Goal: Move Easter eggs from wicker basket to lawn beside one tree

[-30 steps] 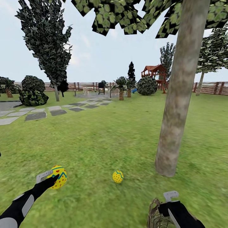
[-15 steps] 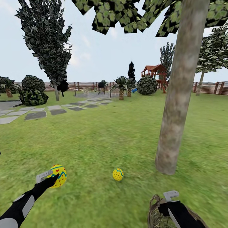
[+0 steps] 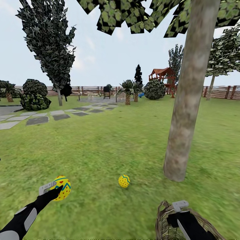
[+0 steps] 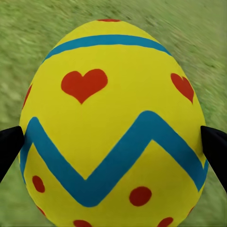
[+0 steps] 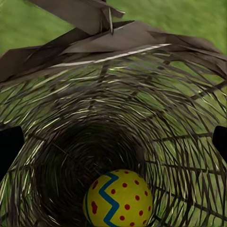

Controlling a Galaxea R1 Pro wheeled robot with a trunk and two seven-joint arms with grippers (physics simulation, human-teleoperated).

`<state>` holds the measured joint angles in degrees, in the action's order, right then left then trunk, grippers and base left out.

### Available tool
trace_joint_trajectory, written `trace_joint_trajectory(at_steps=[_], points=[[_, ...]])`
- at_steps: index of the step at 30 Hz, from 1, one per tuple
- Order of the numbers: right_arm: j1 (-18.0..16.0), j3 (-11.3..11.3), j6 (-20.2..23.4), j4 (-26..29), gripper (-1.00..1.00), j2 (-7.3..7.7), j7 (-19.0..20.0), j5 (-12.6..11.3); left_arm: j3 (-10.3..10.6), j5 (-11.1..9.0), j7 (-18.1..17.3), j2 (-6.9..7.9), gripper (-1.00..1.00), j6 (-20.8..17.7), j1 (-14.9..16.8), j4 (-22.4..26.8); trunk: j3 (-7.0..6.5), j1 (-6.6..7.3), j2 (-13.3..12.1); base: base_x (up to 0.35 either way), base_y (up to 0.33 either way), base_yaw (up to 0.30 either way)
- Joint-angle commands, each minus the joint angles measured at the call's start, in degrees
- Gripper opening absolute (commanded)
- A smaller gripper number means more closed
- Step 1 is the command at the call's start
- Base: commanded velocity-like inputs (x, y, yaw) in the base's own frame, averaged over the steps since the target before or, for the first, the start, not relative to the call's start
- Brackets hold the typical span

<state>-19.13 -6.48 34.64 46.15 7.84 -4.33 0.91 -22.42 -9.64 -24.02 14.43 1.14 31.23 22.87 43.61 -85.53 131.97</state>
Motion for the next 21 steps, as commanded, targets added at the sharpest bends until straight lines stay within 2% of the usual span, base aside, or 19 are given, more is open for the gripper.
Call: trace_joint_trajectory(at_steps=[1,21], points=[[0.0,-0.3,0.3,0.1,1.00,0.07,-0.2,0.1,-0.3,-0.2,-0.5,0.01,-1.00,0.0,0.1,-0.1,0.25,-0.21,0.4,0.000,0.000,0.000],[0.0,-0.2,0.3,0.1,1.00,0.46,-0.2,0.0,-0.3,-0.2,-0.4,-0.54,-1.00,0.1,0.1,-0.1,3.84,-4.61,8.5,0.000,0.000,0.000]])
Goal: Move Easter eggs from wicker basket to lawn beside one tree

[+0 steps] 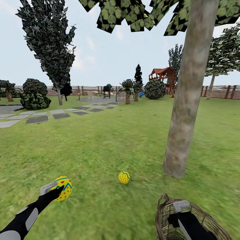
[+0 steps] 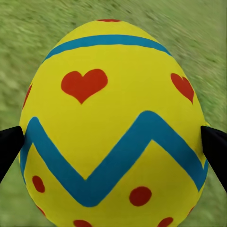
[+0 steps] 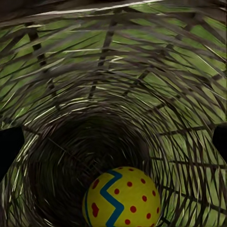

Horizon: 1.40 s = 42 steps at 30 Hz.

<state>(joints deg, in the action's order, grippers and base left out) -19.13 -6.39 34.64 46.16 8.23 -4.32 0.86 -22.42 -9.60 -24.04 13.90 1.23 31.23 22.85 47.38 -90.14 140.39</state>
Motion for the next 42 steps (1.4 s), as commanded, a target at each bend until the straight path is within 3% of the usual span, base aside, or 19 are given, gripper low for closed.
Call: trace_joint_trajectory(at_steps=[1,7,19,28,42], points=[[0.0,-0.3,0.3,0.1,1.00,0.08,-0.2,0.1,-0.3,-0.2,-0.4,-0.01,-1.00,0.0,0.1,-0.1,0.25,-0.21,0.4,0.000,0.000,0.000],[0.0,-0.3,0.3,0.1,1.00,0.06,-0.2,0.1,-0.3,-0.2,-0.5,-0.01,-1.00,0.0,0.1,-0.1,1.32,-1.53,2.8,0.000,0.000,0.000],[0.0,-0.2,0.4,0.1,1.00,0.12,-0.2,0.1,-0.3,-0.2,-0.5,-0.01,-1.00,0.1,0.1,-0.1,3.98,-1.84,3.0,0.008,0.000,0.000],[0.0,-0.2,0.3,0.2,1.00,0.19,-0.2,0.1,-0.3,0.2,-0.5,-0.05,-1.00,0.1,0.1,-0.1,5.98,-2.07,3.1,0.247,0.000,0.000],[0.0,-0.3,0.4,0.1,1.00,0.04,-0.2,0.1,-0.3,0.2,-0.5,-0.10,-1.00,0.1,0.1,-0.1,9.08,-2.43,3.3,0.006,0.000,0.000]])
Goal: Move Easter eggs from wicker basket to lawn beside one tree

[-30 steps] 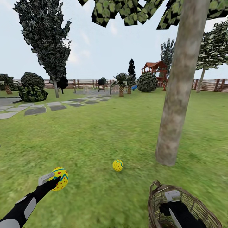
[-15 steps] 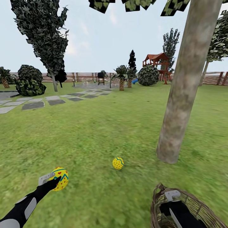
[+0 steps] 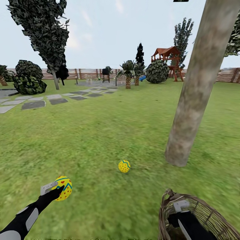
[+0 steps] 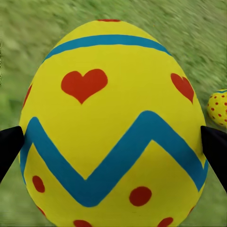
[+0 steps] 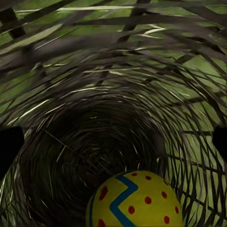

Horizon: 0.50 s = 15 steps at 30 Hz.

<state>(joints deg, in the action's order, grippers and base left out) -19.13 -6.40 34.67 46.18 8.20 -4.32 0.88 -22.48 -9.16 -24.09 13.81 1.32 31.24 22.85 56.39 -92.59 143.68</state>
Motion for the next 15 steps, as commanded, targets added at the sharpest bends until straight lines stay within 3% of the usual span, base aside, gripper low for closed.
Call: trace_joint_trajectory(at_steps=[1,6,15], points=[[0.0,-0.3,0.3,0.1,1.00,0.06,-0.2,0.1,-0.2,-0.2,-0.4,-0.01,-1.00,0.0,0.1,-0.1,0.28,-0.01,0.0,-0.037,0.000,0.000],[0.0,-0.3,0.3,0.1,1.00,0.10,-0.2,0.1,-0.2,1.1,-0.4,-1.63,-1.00,0.1,0.1,-0.1,1.39,-0.14,0.1,-0.195,-0.031,0.000],[0.0,-0.2,0.3,0.1,1.00,0.15,-0.2,0.1,-0.3,1.6,-0.3,-1.70,-1.00,0.1,0.1,-0.1,3.39,-0.37,0.2,-0.007,-0.002,0.000]])
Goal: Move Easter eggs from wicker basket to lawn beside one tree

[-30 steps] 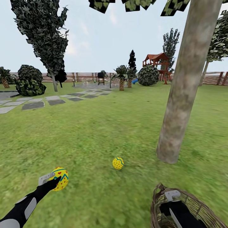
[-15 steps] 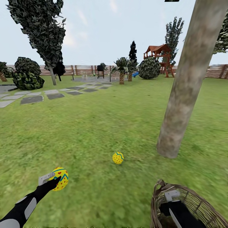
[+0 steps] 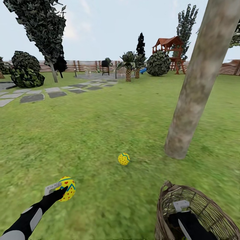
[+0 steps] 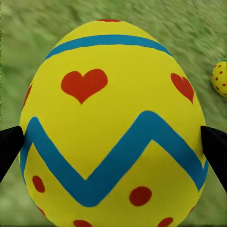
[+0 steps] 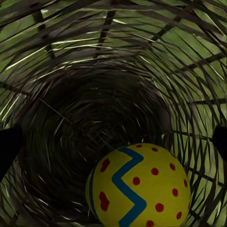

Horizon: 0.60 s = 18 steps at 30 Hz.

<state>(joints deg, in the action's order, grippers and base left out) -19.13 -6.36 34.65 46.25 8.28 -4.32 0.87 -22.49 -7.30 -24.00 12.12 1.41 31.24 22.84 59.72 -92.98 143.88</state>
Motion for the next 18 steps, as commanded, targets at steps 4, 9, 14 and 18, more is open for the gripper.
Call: trace_joint_trajectory(at_steps=[4,9,14,18], points=[[0.0,-0.3,0.4,0.1,1.00,0.07,-0.2,0.1,-0.2,-0.2,-0.4,-0.05,-1.00,0.0,0.1,-0.1,0.95,-0.09,0.1,-0.067,-0.052,0.000],[0.0,-0.3,0.3,0.1,1.00,0.07,-0.2,0.1,-0.2,-0.2,-0.4,-0.07,-1.00,0.0,0.1,-0.1,2.05,-0.22,0.1,-0.155,-0.135,0.000],[0.0,-0.3,0.3,0.1,1.00,0.07,-0.2,0.1,-0.2,-0.2,-0.4,-0.07,-1.00,0.0,0.1,-0.1,3.16,-0.35,0.2,-0.007,-0.007,0.000],[0.0,-0.2,0.3,0.1,1.00,0.07,-0.2,0.1,-0.3,-0.2,-0.4,-0.07,-1.00,0.0,0.1,-0.1,4.05,-0.45,0.3,0.000,0.000,0.000]])
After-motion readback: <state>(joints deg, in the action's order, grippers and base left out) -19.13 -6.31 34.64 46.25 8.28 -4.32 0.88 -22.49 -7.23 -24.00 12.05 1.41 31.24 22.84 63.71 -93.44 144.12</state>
